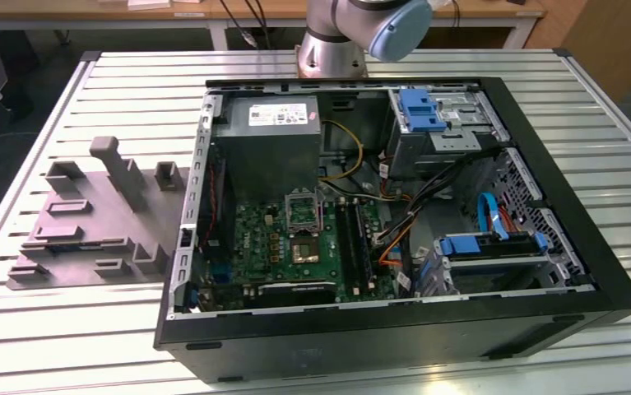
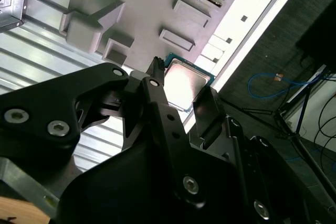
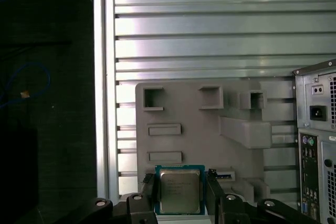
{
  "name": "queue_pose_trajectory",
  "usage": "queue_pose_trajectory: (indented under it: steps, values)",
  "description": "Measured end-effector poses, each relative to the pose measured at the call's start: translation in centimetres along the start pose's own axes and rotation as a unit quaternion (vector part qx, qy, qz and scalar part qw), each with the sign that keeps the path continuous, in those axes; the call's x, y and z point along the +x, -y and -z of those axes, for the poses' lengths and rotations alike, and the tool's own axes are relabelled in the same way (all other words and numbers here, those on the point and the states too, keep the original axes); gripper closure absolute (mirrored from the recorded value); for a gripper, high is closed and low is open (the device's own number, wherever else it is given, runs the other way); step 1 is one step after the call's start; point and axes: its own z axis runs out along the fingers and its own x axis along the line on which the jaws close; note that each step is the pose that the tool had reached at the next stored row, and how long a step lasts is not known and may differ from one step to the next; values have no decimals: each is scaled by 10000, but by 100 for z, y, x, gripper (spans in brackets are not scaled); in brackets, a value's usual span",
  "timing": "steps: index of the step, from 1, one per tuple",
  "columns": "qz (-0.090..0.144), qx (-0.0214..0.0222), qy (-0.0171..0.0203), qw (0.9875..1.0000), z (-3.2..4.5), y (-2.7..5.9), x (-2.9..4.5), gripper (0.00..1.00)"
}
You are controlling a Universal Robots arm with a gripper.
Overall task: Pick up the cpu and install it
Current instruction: 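Pick up the cpu and move it towards the insertion slot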
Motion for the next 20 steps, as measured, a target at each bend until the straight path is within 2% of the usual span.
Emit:
queue_pose_trajectory:
  steps: [12, 20]
  values:
    - [0, 0, 0, 10000, 0, -1, -30, 53]
    - [0, 0, 0, 10000, -2, -4, -88, 53]
